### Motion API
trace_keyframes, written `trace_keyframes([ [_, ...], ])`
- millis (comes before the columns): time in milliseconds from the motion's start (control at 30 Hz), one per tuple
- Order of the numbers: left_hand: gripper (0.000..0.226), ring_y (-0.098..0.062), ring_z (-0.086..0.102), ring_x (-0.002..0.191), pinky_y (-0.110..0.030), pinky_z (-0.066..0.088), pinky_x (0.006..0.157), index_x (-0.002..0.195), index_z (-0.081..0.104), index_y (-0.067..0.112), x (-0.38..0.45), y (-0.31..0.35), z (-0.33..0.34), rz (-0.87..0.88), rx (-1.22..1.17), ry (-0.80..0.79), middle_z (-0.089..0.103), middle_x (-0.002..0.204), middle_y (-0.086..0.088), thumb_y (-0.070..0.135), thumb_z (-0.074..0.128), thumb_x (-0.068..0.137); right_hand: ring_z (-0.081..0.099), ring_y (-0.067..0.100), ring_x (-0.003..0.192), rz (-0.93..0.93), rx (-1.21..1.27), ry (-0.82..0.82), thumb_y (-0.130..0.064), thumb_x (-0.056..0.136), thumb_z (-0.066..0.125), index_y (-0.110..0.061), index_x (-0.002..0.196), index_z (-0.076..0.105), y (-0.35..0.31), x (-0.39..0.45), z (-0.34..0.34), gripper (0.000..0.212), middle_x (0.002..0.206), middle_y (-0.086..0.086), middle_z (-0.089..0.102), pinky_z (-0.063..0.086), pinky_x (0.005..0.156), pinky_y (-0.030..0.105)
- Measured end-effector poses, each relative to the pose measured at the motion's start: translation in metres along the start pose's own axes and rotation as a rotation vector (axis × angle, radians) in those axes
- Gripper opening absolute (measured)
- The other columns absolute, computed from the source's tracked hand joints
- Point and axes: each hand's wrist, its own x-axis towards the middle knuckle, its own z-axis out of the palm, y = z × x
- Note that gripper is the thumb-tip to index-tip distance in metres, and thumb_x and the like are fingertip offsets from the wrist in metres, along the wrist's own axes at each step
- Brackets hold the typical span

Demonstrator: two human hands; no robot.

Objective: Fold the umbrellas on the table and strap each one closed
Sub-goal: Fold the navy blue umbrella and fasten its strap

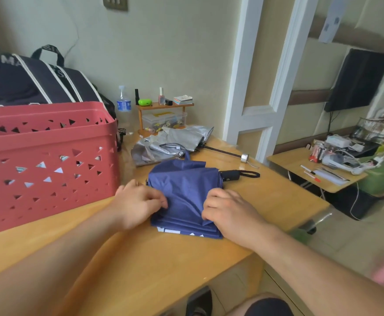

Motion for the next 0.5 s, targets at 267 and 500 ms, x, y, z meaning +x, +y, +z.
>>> trace_keyframes([
  [267, 0.045, -0.025, 0.04, 0.143, -0.042, 0.032, 0.118, 0.149, 0.052, 0.028, 0.052, 0.05, 0.032, 0.15, 0.195, -0.118, 0.049, 0.153, 0.002, 0.043, 0.038, 0.108, 0.054, 0.021, 0.105, 0.115, 0.179, -0.162, -0.005, 0.095, 0.058, -0.028, 0.106, 0.072, 0.002, 0.007, -0.018, 0.029, 0.105, -0.005, 0.059, 0.041, 0.096, 0.04],
  [500, 0.062, -0.023, 0.024, 0.148, -0.041, 0.034, 0.116, 0.165, 0.016, 0.033, 0.026, 0.041, 0.057, 0.037, 0.518, -0.096, 0.016, 0.17, 0.013, 0.057, 0.02, 0.107, 0.055, 0.012, 0.102, 0.284, 0.307, -0.327, -0.008, 0.098, 0.048, -0.034, 0.113, 0.074, -0.002, 0.004, -0.035, 0.04, 0.109, -0.014, 0.058, 0.05, 0.087, 0.035],
])
